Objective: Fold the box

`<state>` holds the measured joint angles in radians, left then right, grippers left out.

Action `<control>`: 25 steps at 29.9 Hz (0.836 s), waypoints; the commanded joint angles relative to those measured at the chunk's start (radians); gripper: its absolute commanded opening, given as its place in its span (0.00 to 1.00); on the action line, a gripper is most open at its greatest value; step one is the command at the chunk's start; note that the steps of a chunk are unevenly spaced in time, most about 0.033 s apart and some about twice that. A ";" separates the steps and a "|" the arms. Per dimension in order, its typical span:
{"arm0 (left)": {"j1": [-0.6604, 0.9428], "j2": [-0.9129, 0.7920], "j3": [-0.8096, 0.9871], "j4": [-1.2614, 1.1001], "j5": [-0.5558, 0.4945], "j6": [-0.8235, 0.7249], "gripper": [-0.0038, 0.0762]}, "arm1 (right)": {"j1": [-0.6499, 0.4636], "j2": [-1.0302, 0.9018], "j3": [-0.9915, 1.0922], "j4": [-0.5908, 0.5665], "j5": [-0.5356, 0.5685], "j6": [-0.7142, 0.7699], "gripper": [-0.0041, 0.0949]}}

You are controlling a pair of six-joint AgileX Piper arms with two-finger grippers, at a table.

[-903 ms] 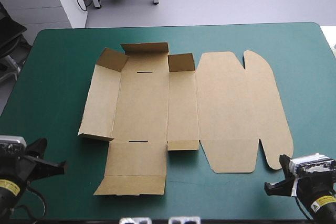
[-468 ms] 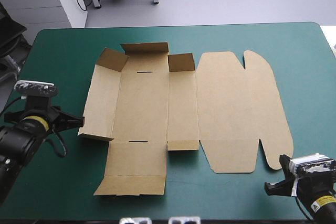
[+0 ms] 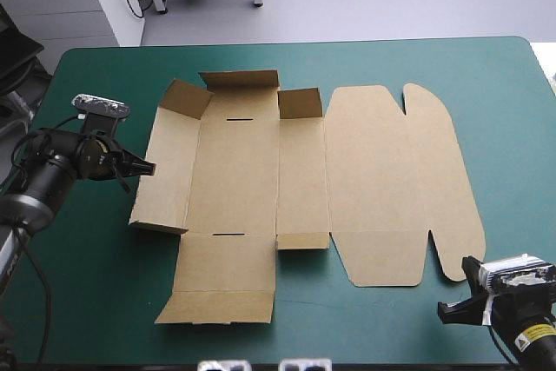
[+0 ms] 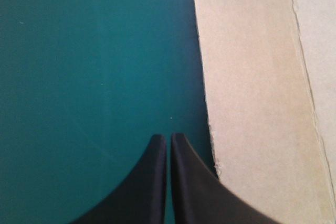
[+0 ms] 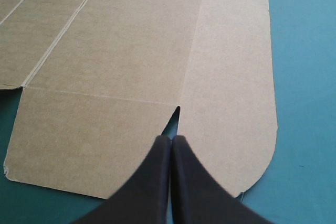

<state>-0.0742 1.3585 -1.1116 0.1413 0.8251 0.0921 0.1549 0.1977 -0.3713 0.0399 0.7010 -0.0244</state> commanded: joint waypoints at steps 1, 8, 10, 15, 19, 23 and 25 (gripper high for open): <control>0.106 0.027 -0.043 -0.223 -0.036 0.237 0.07 | -0.001 0.012 -0.026 0.003 -0.074 -0.004 0.03; 0.308 0.110 -0.043 -0.645 0.074 0.656 0.07 | -0.001 0.012 -0.026 0.003 -0.074 -0.004 0.03; 0.370 0.135 -0.043 -0.759 0.124 0.742 0.07 | -0.001 0.012 -0.026 0.003 -0.074 -0.004 0.03; 0.485 0.202 -0.043 -1.010 0.314 0.883 0.07 | -0.001 0.012 -0.026 0.003 -0.074 -0.004 0.03; 0.501 0.254 -0.043 -1.053 0.365 0.883 0.07 | -0.001 0.012 -0.026 0.003 -0.074 -0.004 0.03; 0.499 0.301 -0.043 -1.053 0.458 0.908 0.15 | -0.001 0.012 -0.026 0.003 -0.074 -0.004 0.03; 0.499 0.309 -0.043 -1.053 0.458 0.913 0.22 | -0.001 0.012 -0.026 0.003 -0.074 -0.004 0.03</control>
<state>0.4244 1.6953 -1.1250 -0.8444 1.1887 0.9913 0.1549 0.1977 -0.3713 0.0431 0.7010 -0.0244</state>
